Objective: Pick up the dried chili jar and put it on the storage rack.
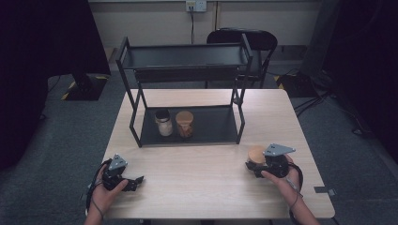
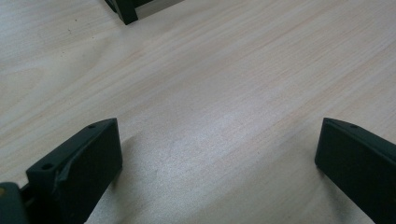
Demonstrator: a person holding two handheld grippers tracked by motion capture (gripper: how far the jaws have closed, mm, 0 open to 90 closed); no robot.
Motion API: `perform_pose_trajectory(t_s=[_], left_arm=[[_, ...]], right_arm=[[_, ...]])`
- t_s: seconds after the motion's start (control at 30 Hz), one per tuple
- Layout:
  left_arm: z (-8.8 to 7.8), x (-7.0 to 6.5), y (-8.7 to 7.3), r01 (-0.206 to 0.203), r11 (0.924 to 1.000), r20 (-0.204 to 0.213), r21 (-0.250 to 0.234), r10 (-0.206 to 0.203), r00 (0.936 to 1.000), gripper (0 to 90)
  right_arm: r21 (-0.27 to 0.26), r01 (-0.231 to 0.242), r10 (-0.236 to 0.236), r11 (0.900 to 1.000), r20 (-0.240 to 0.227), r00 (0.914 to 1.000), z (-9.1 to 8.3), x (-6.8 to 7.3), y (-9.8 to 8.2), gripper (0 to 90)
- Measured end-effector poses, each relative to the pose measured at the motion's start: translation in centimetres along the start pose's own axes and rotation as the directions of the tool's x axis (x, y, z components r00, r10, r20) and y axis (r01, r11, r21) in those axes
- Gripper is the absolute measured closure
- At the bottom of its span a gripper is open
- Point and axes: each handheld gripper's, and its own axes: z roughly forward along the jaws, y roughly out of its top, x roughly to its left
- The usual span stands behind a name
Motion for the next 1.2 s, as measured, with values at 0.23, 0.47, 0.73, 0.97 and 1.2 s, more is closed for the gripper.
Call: perform_pose_trajectory(t_s=[0.23, 0.47, 0.73, 0.97, 1.2], left_arm=[[0.0, 0.0, 0.0, -0.001, 1.0, 0.0, 0.0, 0.001, 1.0, 0.2], [0.0, 0.0, 0.0, 0.0, 1.0, 0.0, 0.0, 0.0, 1.0, 0.2], [0.0, 0.0, 0.0, -0.001, 1.0, 0.0, 0.001, 0.001, 1.0, 0.2], [0.0, 0.0, 0.0, -0.001, 1.0, 0.001, 0.0, 0.001, 1.0, 0.2], [0.0, 0.0, 0.0, -0.001, 1.0, 0.001, 0.0, 0.001, 1.0, 0.2]], right_arm=[[-0.005, 0.005, -0.005, 1.0, -0.015, 0.9999, 0.5, 0.2, 0.9, 25.3], [-0.009, -0.002, 0.001, 1.0, -0.031, 0.9995, 1.0, 0.3, 1.5, 25.3], [-0.01, -0.004, 0.004, 1.0, -0.04, 0.9992, 1.5, 0.4, 2.0, 25.3], [-0.01, -0.002, 0.002, 1.0, -0.049, 0.9988, 2.1, 0.6, 2.5, 25.3], [-0.011, -0.004, 0.003, 1.0, -0.051, 0.9987, 2.6, 0.7, 2.9, 25.3]])
